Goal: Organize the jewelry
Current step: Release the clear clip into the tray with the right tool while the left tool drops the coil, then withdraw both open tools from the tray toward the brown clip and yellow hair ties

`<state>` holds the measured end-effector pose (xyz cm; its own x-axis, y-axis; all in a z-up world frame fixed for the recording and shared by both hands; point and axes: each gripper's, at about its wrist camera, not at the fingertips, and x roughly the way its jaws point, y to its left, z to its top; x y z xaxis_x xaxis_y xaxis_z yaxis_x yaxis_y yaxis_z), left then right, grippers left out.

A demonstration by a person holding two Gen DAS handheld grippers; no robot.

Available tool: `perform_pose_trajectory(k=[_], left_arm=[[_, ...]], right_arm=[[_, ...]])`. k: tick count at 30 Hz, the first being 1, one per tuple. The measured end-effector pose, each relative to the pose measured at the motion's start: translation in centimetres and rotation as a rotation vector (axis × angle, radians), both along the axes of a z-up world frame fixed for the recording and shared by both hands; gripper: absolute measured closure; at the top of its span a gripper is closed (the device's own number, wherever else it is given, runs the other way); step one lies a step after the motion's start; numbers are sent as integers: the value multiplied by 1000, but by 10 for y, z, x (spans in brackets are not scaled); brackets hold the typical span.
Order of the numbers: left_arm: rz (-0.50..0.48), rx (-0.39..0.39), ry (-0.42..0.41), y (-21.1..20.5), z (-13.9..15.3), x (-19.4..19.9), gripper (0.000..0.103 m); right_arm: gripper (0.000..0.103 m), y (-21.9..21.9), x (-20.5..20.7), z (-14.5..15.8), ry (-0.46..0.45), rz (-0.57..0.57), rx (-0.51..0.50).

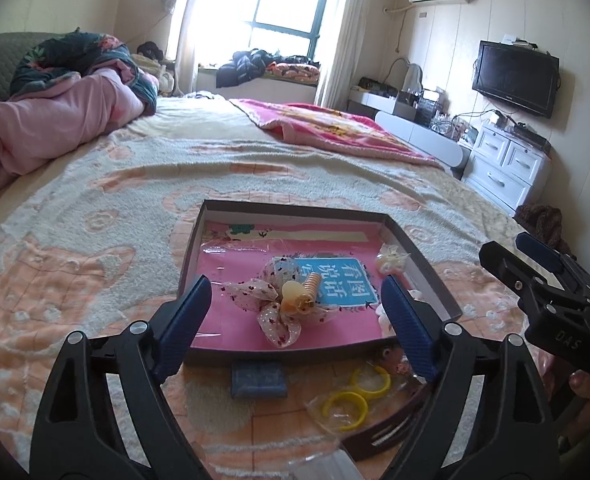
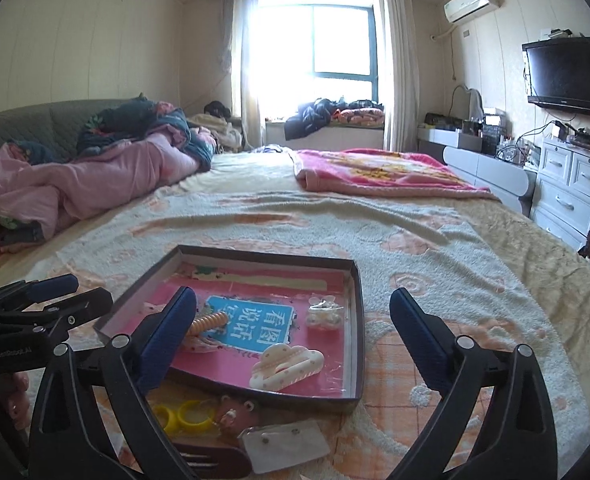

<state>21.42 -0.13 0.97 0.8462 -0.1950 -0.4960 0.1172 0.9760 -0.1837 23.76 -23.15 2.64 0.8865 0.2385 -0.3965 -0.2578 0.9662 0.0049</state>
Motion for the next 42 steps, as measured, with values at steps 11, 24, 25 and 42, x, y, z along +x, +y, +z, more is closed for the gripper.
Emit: perform_pose_trajectory(k=[11,24,25,42], left_arm=[[16,-1,-47,5,6,-34,11],[59,-2,-65,20,4,-65,11],[61,0,-65,20,3,-67,11],[82,49,-37,32,-10,-97,11]], right_arm=[[6,-2,-39,9,-36,15,6],[6,2,-75,2,-36,48,-4],[6,3,-77,1,-34,51,-6],[6,19,-96,-26,26,106,-25]])
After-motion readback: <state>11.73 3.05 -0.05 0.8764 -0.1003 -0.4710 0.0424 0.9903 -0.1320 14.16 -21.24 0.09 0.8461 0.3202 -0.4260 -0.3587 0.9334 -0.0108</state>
